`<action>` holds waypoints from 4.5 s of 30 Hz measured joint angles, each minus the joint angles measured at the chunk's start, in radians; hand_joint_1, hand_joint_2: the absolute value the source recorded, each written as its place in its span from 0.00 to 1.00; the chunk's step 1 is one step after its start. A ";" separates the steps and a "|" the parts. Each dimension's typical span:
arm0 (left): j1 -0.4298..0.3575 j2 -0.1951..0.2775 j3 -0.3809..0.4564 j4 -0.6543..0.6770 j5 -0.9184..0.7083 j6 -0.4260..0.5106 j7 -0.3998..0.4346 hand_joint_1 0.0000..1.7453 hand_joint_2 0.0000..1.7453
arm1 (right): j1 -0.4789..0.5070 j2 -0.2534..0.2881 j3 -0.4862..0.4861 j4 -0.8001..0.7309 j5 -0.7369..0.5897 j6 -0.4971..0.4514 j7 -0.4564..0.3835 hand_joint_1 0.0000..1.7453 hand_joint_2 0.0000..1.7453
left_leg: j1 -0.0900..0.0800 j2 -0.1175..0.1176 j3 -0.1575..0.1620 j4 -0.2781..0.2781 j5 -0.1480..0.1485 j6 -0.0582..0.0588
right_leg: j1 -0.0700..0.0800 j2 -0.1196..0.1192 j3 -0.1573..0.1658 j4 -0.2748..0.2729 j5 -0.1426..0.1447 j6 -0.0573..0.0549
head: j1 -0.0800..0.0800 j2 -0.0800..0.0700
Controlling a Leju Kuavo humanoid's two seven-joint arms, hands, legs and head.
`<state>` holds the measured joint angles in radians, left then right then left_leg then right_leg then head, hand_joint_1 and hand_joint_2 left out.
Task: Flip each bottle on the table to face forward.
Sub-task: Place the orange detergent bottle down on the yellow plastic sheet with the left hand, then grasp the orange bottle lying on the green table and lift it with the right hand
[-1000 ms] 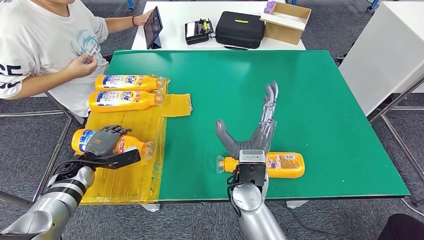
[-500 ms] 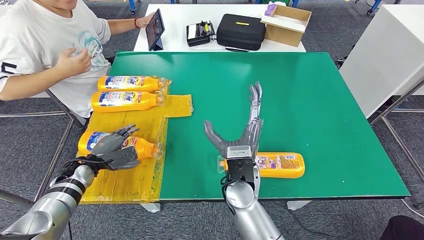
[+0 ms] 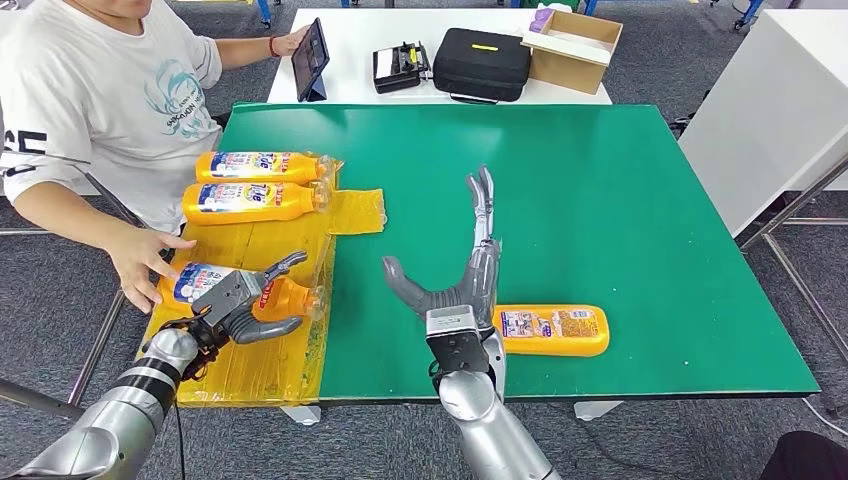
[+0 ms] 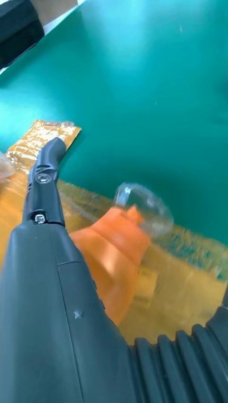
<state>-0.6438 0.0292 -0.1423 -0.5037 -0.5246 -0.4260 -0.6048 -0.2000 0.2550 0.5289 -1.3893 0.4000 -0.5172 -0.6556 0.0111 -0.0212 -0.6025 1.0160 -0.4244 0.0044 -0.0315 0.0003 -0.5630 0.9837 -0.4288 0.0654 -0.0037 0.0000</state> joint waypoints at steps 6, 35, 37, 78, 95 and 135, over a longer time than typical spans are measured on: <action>0.025 -0.061 0.041 -0.111 0.167 0.434 0.138 0.00 0.00 | 0.003 0.001 0.004 0.017 0.052 -0.002 0.058 0.00 0.00 | 0.000 0.000 -0.005 0.000 0.001 0.000 | 0.000 0.000 -0.005 0.000 0.001 0.001 | 0.000 0.000; 0.254 -0.086 0.316 -0.392 0.085 0.718 0.108 0.00 1.00 | -0.322 -0.324 -0.001 0.315 0.348 0.495 0.529 0.00 1.00 | 0.000 0.001 -0.013 0.001 0.002 0.001 | 0.000 0.000 -0.013 0.000 0.004 0.000 | 0.000 0.000; 0.260 -0.086 0.290 -0.363 0.028 0.677 0.083 0.00 1.00 | -0.340 -0.350 0.005 0.319 0.318 0.545 0.515 0.00 1.00 | -0.001 0.001 -0.013 0.001 0.003 0.001 | 0.000 0.000 -0.012 0.000 0.004 0.000 | 0.000 0.000; 0.189 -0.168 0.225 -0.192 0.191 0.569 0.033 0.00 1.00 | -0.311 -0.664 0.379 0.112 0.113 0.668 0.546 0.00 1.00 | -0.001 0.000 -0.015 0.001 0.004 0.002 | 0.000 -0.001 -0.014 -0.001 0.005 0.001 | 0.000 0.000; 0.166 -0.184 0.292 -0.200 0.330 0.541 0.042 0.00 1.00 | -0.194 -0.699 0.347 0.004 0.194 0.627 0.551 0.00 1.00 | -0.001 0.000 -0.015 0.001 0.004 0.002 | 0.000 -0.002 -0.014 -0.001 0.005 0.001 | 0.000 0.000; 0.212 -0.171 0.300 -0.164 0.309 0.518 0.061 0.00 1.00 | -0.020 -0.767 0.102 -0.003 0.259 0.646 0.629 0.00 1.00 | -0.001 0.000 -0.016 0.001 0.004 0.003 | 0.000 -0.002 -0.015 -0.001 0.005 0.001 | 0.000 0.000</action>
<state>-0.4316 -0.1413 0.1579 -0.6681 -0.2159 0.0923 -0.5443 -0.2202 -0.5122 0.6313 -1.3923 0.6586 0.1289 -0.0267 0.0106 -0.0216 -0.6189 1.0174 -0.4208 0.0071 -0.0318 -0.0014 -0.5779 0.9828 -0.4235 0.0668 -0.0038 0.0000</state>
